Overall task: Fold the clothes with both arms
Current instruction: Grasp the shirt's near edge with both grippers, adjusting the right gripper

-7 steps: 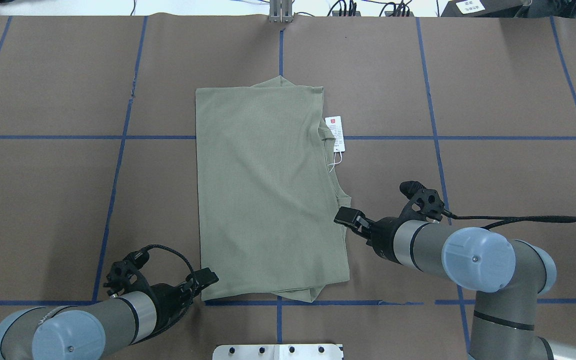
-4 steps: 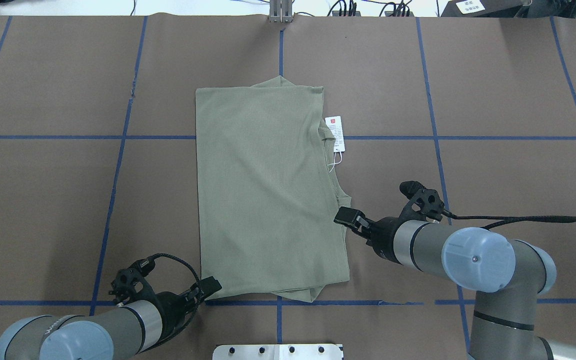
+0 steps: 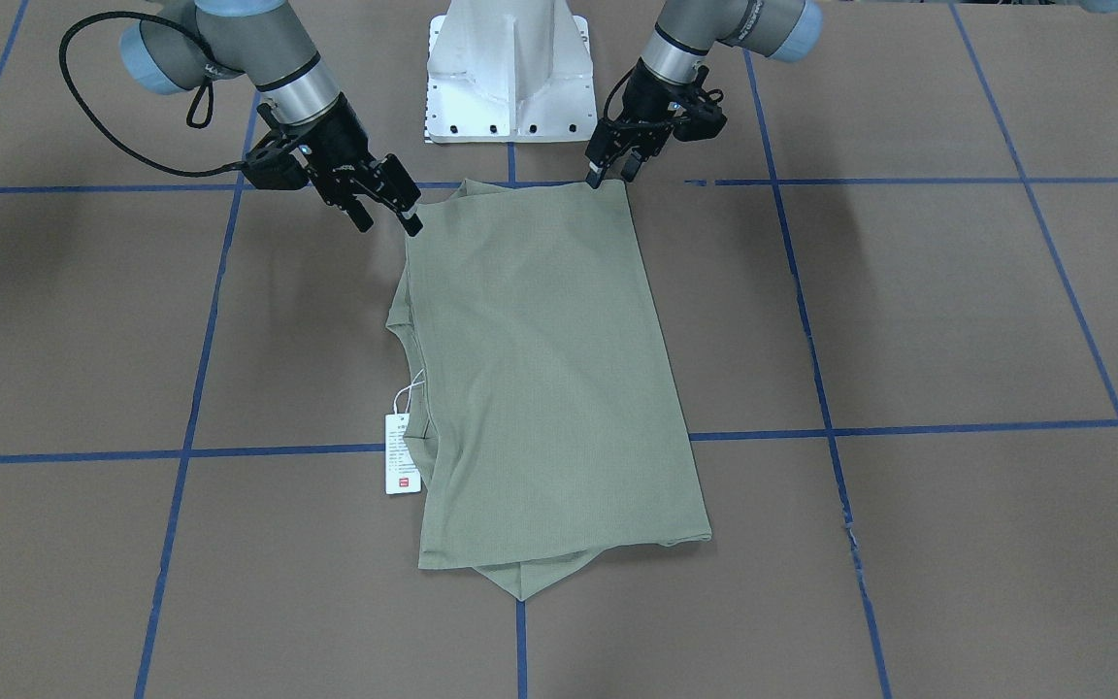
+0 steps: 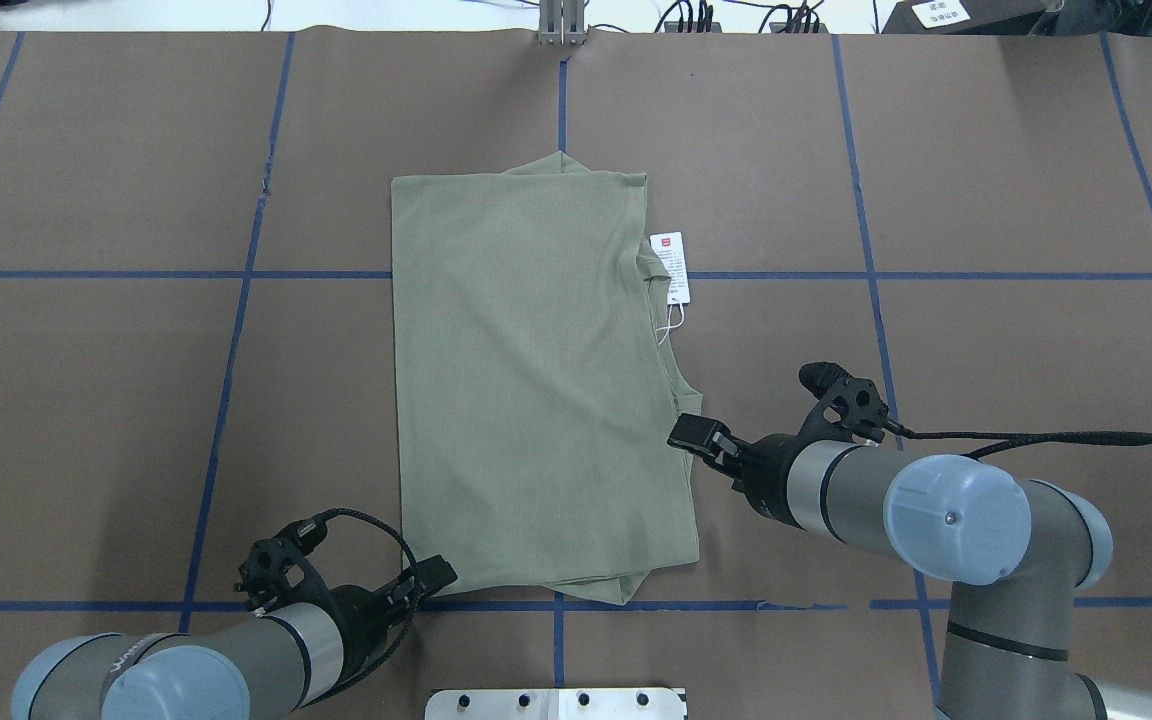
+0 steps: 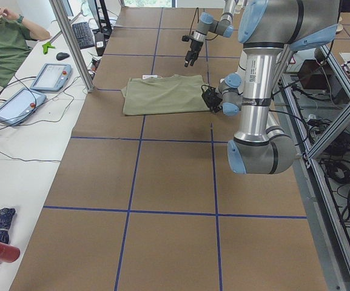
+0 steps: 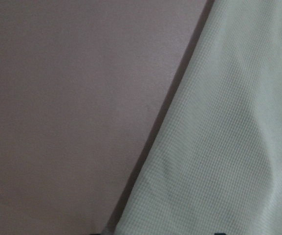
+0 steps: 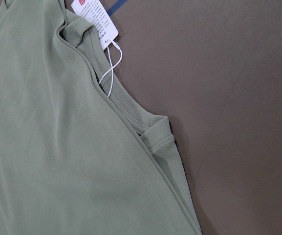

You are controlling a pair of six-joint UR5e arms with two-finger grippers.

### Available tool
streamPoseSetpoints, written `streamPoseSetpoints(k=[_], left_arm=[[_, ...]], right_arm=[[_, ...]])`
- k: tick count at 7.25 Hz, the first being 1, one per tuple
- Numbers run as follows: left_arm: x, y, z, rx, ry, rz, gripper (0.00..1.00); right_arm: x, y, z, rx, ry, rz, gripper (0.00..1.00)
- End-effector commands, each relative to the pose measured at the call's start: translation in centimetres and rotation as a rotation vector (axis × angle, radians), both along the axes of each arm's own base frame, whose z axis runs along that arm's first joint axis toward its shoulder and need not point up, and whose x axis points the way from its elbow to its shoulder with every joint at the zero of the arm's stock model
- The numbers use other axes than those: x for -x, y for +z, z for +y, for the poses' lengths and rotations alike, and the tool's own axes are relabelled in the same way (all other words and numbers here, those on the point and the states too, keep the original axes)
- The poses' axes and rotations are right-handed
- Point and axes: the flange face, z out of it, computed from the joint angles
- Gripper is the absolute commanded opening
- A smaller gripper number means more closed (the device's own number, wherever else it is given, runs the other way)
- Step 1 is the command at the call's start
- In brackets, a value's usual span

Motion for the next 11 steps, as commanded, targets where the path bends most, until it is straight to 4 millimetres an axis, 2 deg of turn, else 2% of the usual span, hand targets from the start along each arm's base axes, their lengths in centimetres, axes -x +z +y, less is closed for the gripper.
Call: streamPoseSetpoints(k=[1,3,4,5,8,9,10,11], left_arm=[[-0.22,-0.14,-0.01,0.0,0.0,-0.006,0.83],[-0.2,-0.06,-0.01,0.0,0.0,-0.008,0.83],[-0.26,-0.07,-0.01,0.0,0.0,-0.008,0.79],[-0.36,-0.01,-0.01,0.0,0.0,-0.009,0.7],[-0.51,0.14,-0.02,0.001,0.0,-0.014,0.65],[-0.49,-0.03,-0.02,0.0,0.0,-0.009,0.47],[-0.43,-0.02,-0.02,0.0,0.0,-0.009,0.17],[-0.32,-0.16,-0.09,-0.001,-0.001,-0.007,0.0]], right_arm=[[0.01,0.0,0.0,0.0,0.0,0.0,1.0],[0.01,0.0,0.0,0.0,0.0,0.0,1.0],[0.01,0.0,0.0,0.0,0.0,0.0,1.0],[-0.03,-0.06,0.02,0.0,0.0,-0.002,1.0],[0.05,0.0,0.07,0.0,-0.002,0.0,1.0],[0.01,-0.06,0.09,0.0,-0.002,-0.002,1.0],[0.06,-0.07,0.16,0.0,-0.004,-0.002,1.0],[0.1,0.0,0.15,0.0,-0.004,0.0,1.0]])
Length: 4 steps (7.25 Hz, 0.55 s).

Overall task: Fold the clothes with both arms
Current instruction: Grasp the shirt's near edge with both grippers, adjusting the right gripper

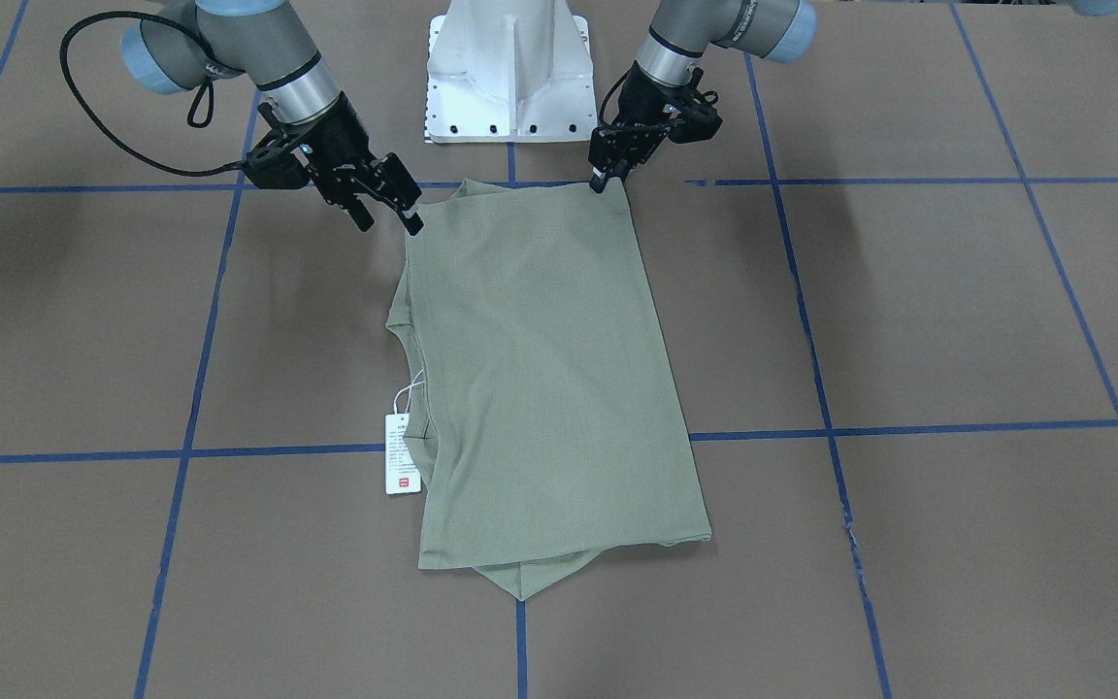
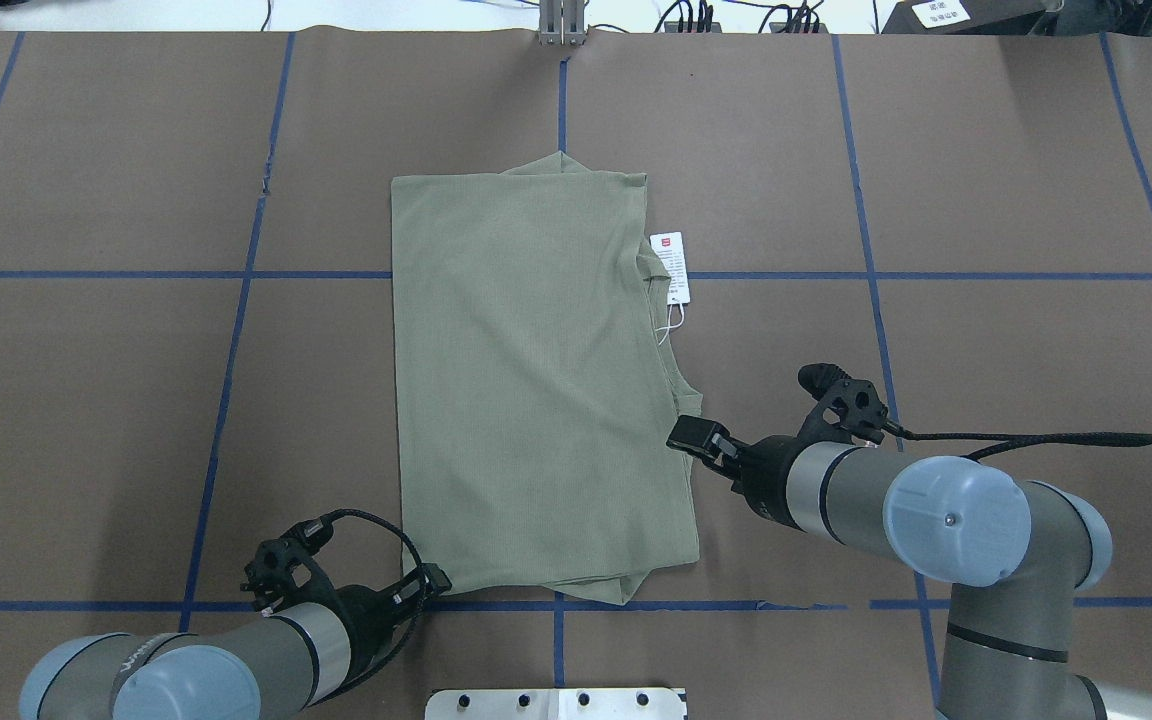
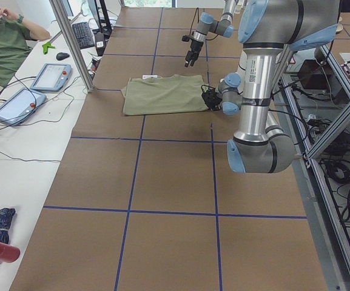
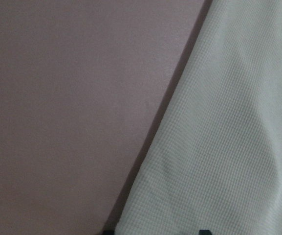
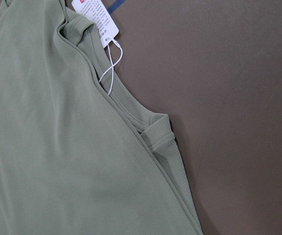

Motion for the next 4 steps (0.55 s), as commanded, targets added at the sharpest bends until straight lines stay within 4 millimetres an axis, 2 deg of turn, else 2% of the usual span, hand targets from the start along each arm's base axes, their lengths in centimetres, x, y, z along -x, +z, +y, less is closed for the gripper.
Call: streamPoseSetpoints(k=[1,2,3,4], left_arm=[[0.2,-0.2,-0.1,-0.034,0.014,-0.009,0.0],[0.3,-0.4,-0.1,-0.071,0.03,-0.019,0.0],[0.5,-0.8,-0.2,-0.074,0.029,-0.01,0.0],[0.8,-1.8,-0.2,-0.074,0.03,0.011,0.0]], right_arm=[[0.0,0.0,0.0,0.0,-0.001,0.001,1.0],[0.2,0.1,0.3,0.002,-0.005,0.002,1.0],[1.0,0.1,1.5,0.002,0.003,0.004,1.0],[1.8,0.7,2.5,0.088,0.049,-0.003,0.98]])
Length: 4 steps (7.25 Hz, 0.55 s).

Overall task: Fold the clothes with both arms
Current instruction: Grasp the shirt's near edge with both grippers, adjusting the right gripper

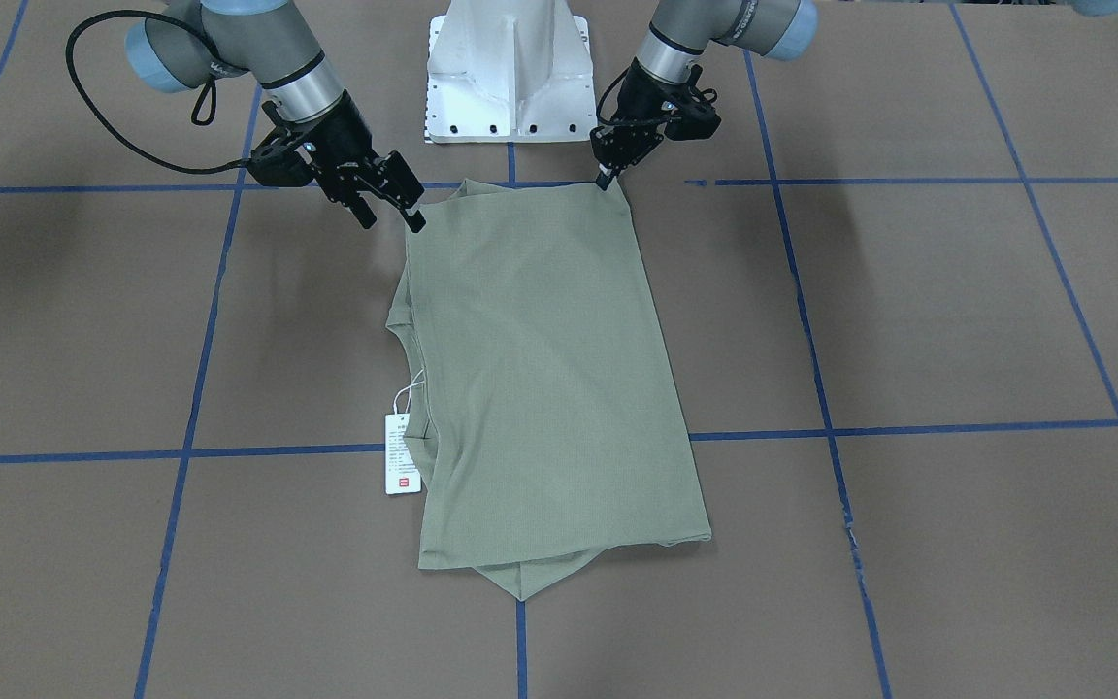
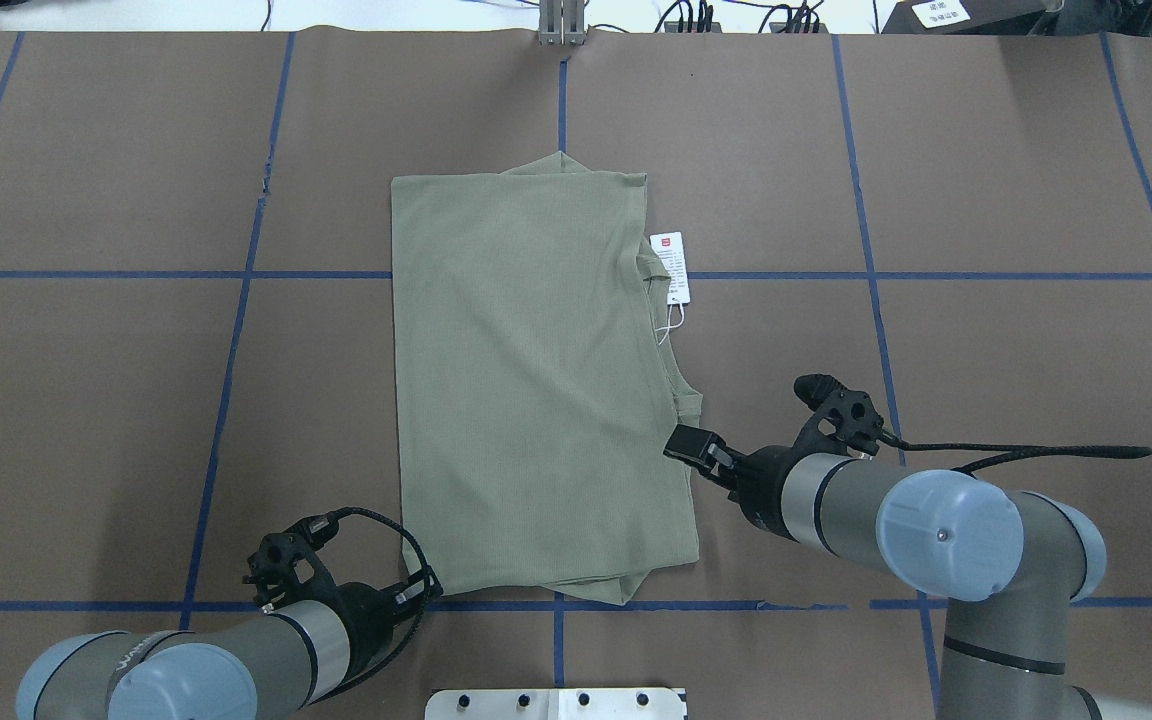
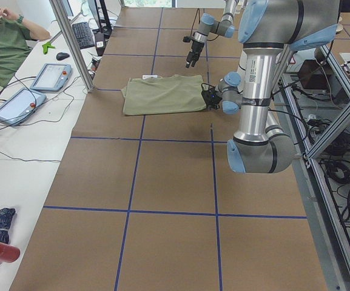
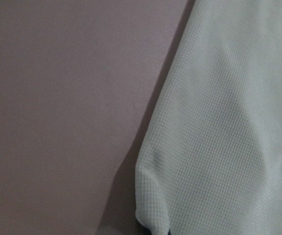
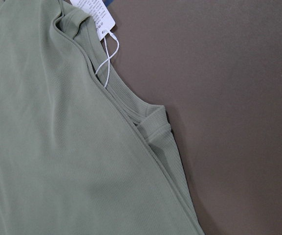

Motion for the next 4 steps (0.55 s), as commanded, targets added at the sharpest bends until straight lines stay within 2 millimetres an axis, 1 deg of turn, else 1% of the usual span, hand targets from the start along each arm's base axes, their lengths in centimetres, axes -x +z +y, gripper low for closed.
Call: streamPoseSetpoints(k=[1,2,3,4], left_arm=[[0.5,-1.5,-0.1,-0.007,0.002,0.031,0.0],[0.5,-1.6,-0.1,-0.007,0.003,0.032,0.0],[0.4,-1.7,-0.1,-0.007,0.003,0.034,0.0],[0.5,-1.8,-0.1,-0.007,0.003,0.036,0.0]], right_arm=[[1.7,0.2,2.1,0.119,0.032,0.032,0.96],[3.2,-1.6,2.6,0.168,0.04,0.065,0.94],[4.8,-2.3,3.7,0.204,0.037,0.099,0.91],[5.4,-2.4,3.9,0.205,0.032,0.106,0.89]])
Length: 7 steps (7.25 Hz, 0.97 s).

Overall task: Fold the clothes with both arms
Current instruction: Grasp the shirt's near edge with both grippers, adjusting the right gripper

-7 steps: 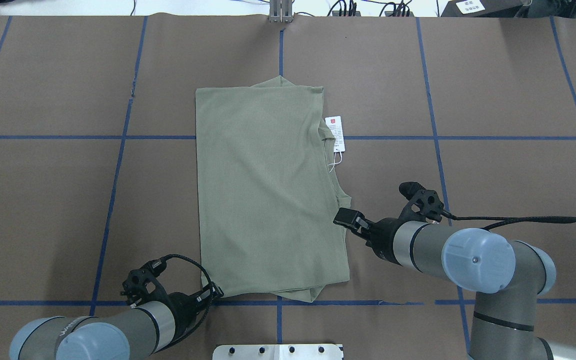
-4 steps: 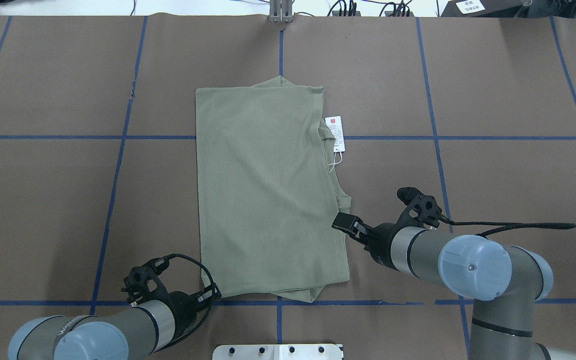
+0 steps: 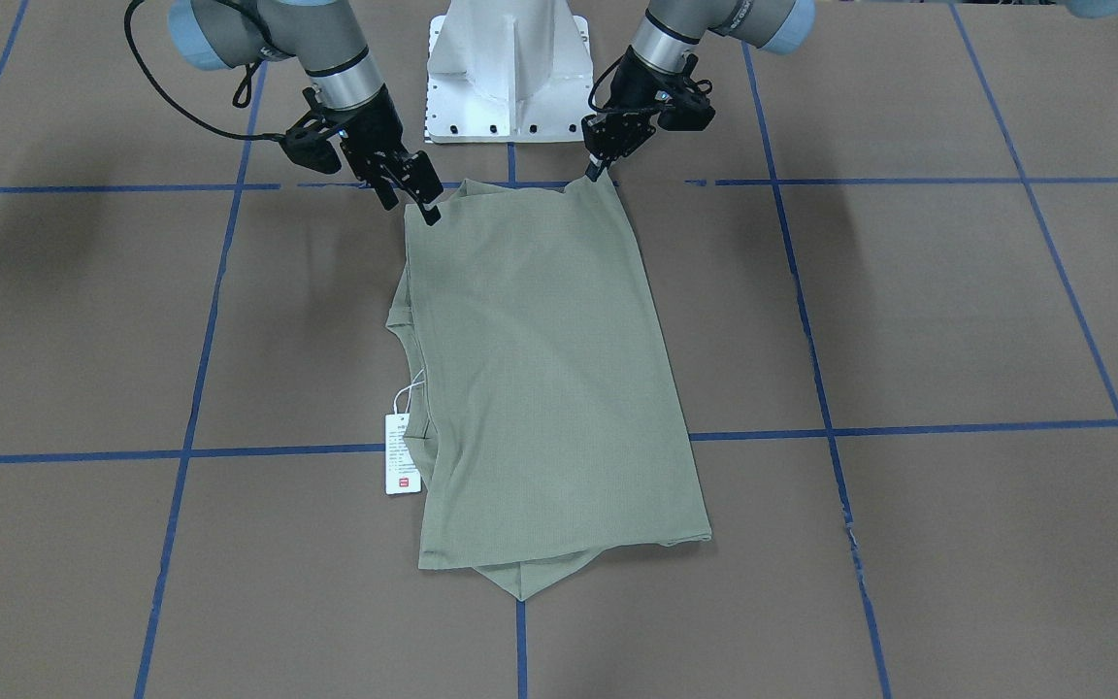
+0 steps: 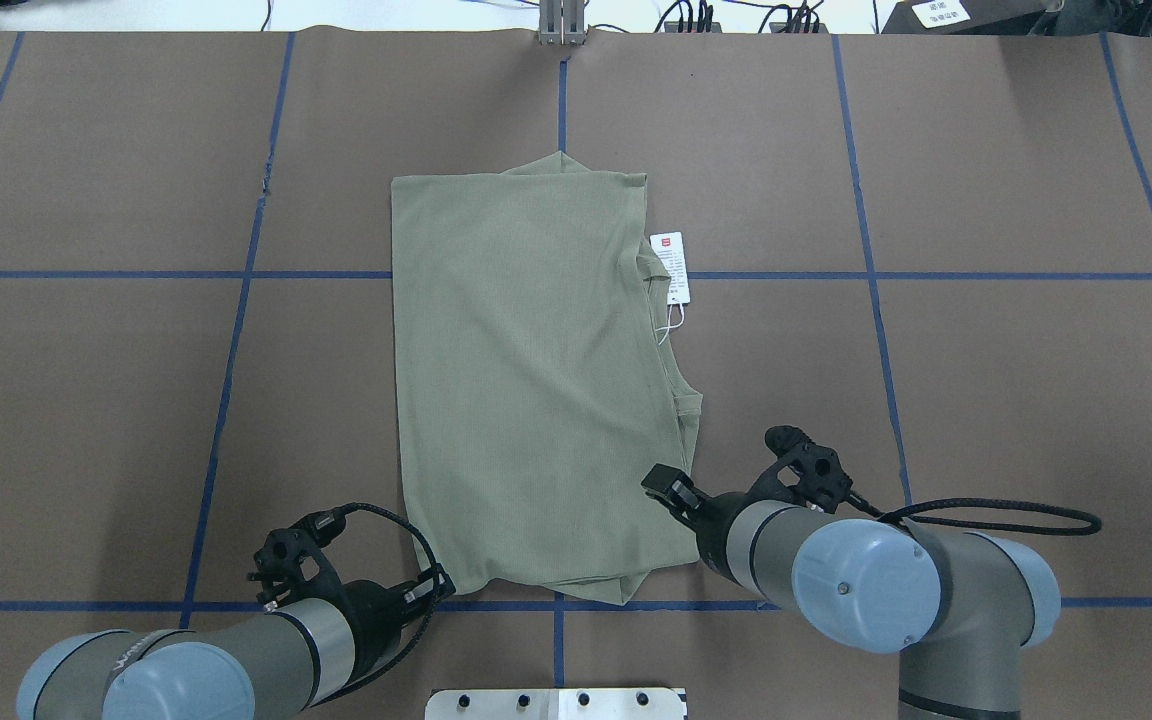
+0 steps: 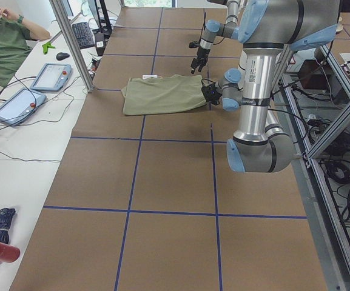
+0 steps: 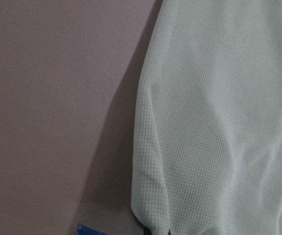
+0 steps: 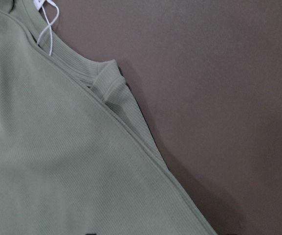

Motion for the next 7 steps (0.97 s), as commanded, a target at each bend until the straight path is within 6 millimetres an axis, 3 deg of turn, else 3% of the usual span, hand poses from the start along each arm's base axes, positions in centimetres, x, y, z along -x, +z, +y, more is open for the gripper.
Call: streamPoseSetpoints(k=[1,7], left_arm=[[0.0,-0.3,0.1,0.0,0.002,0.006,0.0],[0.0,-0.3,0.1,0.0,0.003,0.006,0.0]], right_arm=[[1.6,-0.1,1.0,0.024,-0.008,0.028,0.89],[3.4,0.5,1.2,0.015,-0.002,0.05,0.89]])
